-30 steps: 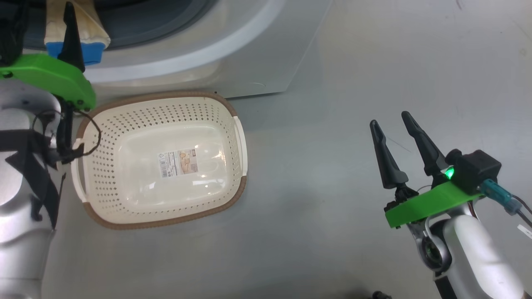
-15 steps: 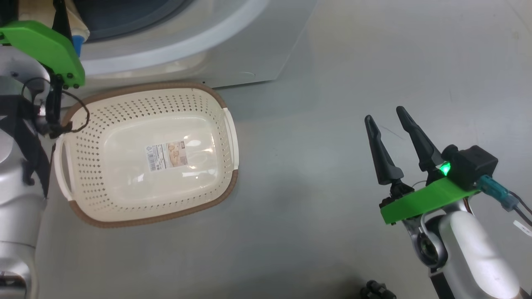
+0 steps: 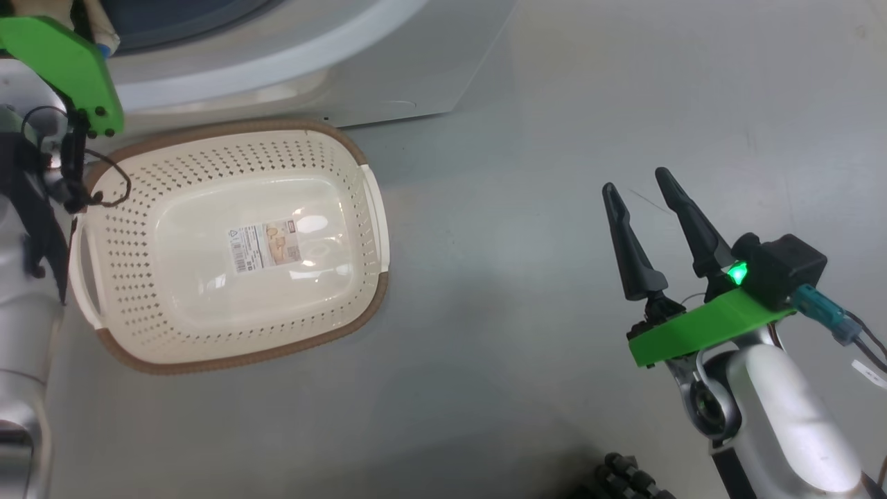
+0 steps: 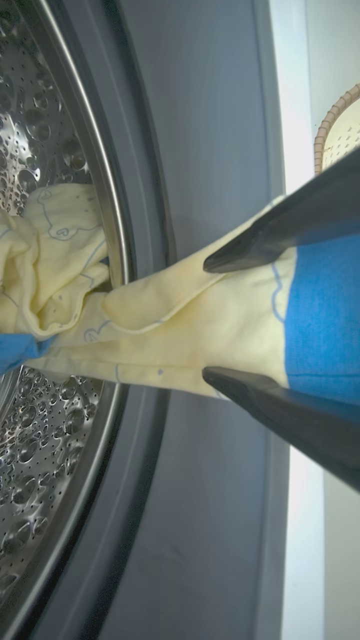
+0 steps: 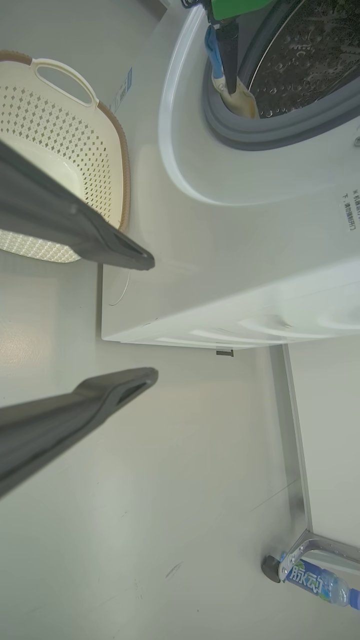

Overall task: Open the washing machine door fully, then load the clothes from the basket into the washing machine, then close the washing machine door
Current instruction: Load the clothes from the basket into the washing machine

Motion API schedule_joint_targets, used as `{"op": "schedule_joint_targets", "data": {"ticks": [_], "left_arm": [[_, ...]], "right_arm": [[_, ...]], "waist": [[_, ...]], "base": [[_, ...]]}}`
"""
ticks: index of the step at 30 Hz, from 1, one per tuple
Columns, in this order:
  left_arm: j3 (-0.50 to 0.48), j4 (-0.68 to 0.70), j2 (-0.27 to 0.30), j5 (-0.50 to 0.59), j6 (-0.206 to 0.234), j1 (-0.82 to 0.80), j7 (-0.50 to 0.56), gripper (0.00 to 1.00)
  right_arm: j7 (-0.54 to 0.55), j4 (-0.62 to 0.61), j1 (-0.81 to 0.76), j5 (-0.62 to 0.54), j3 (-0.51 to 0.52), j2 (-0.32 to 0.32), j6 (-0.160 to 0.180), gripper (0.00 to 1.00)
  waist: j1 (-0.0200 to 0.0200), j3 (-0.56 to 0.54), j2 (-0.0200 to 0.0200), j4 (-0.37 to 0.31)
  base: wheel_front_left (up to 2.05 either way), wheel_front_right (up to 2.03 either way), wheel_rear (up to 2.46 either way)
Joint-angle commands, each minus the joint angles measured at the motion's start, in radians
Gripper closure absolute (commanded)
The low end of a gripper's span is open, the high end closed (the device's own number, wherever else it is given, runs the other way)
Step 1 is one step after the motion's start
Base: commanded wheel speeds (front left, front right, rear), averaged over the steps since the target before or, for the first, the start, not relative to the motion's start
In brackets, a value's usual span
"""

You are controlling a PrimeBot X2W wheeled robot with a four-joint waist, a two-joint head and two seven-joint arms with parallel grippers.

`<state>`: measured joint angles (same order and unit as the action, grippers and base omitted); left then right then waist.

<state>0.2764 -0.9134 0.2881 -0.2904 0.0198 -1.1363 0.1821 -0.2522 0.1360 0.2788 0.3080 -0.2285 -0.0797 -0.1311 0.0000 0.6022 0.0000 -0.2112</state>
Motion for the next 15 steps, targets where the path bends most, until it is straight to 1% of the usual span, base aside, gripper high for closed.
{"op": "schedule_joint_targets", "data": {"ticks": [1,7,8,9,10,11,12,13,14,15], "left_arm": [[-0.020,0.014,0.045,0.004,0.009,-0.041,0.011,0.00],[-0.008,-0.048,0.031,0.001,0.027,-0.065,0.076,0.00],[-0.011,-0.056,0.030,-0.005,0.028,-0.067,0.083,0.05],[-0.012,-0.065,0.027,-0.010,0.027,-0.068,0.091,0.35],[-0.011,-0.072,0.026,-0.012,0.028,-0.069,0.098,0.54],[-0.011,-0.078,0.025,-0.014,0.028,-0.070,0.100,0.64],[-0.010,-0.082,0.026,-0.015,0.028,-0.071,0.099,0.78],[-0.009,-0.086,0.025,-0.016,0.028,-0.070,0.097,0.96],[-0.008,-0.090,0.025,-0.017,0.028,-0.070,0.096,1.00],[-0.007,-0.093,0.026,-0.018,0.028,-0.070,0.095,1.00]], "right_arm": [[-0.010,-0.024,0.000,0.006,-0.019,0.004,0.000,0.00],[-0.010,-0.018,0.000,0.007,-0.025,0.007,0.000,0.00],[-0.010,-0.017,-0.001,0.007,-0.026,0.008,0.000,0.00],[-0.010,-0.017,-0.001,0.007,-0.026,0.008,0.000,0.00],[-0.010,-0.016,-0.001,0.007,-0.026,0.008,0.000,0.00],[-0.010,-0.016,-0.002,0.007,-0.026,0.008,0.000,0.00],[-0.010,-0.016,-0.001,0.006,-0.026,0.008,0.000,0.00],[-0.010,-0.015,-0.002,0.006,-0.026,0.008,0.000,0.00],[-0.010,-0.015,-0.003,0.006,-0.027,0.008,0.000,0.00],[-0.010,-0.015,-0.004,0.006,-0.027,0.008,0.000,0.00]], "waist": [[0.0000,0.000,0.0000,-0.001],[0.0000,-0.009,0.0000,-0.006],[0.0000,-0.011,0.0000,-0.006],[0.0000,-0.012,0.0000,-0.007],[0.0000,-0.013,0.0000,-0.007],[0.0000,-0.014,0.0000,-0.007],[0.0000,-0.015,0.0000,-0.008],[0.0000,-0.018,0.0000,-0.008],[0.0000,-0.020,0.0000,-0.009],[0.0000,-0.021,0.0000,-0.009]], "base": [[0.00,0.00,0.00],[0.00,0.00,0.00],[0.00,0.00,0.00],[0.00,0.00,0.00],[0.00,0.00,0.00],[0.00,0.00,0.00],[0.00,0.00,0.00],[0.00,0.00,0.00],[0.00,0.00,0.00],[0.00,0.00,0.00]]}}
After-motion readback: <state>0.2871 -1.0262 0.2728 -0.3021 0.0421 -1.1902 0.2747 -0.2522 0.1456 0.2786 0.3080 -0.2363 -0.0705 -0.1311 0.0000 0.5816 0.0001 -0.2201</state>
